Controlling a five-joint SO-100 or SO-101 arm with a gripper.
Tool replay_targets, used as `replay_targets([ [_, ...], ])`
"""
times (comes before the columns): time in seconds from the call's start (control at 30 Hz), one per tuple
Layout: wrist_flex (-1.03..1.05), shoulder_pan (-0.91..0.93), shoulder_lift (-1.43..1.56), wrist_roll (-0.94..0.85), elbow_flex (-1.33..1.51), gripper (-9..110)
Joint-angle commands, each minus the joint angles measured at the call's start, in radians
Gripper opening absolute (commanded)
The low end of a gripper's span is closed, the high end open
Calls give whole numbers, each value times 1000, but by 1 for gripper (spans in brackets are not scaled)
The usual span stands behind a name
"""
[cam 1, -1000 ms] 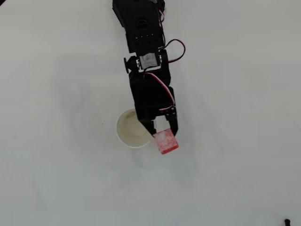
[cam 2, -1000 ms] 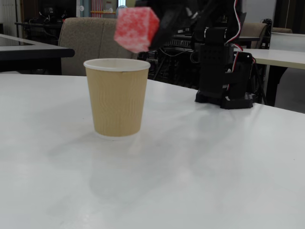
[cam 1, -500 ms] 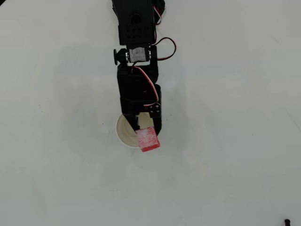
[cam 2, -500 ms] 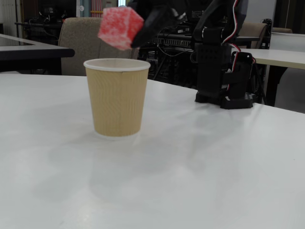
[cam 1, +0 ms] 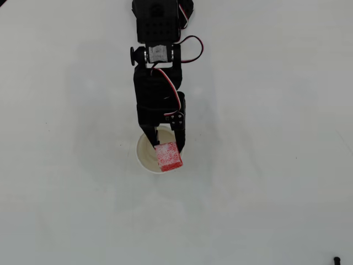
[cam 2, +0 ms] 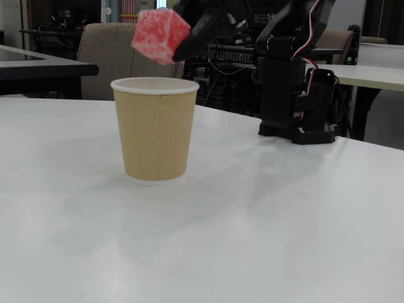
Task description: Grasp a red cube and put it in the cup.
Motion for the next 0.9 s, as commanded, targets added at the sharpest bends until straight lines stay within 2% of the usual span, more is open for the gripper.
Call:
replay_targets([
  [0.0, -5, 9, 25, 20, -23, 4],
  [0.3, -3, 25, 29, 15, -21, 21],
  [0.87, 3, 38, 26, 9, -8, 22],
])
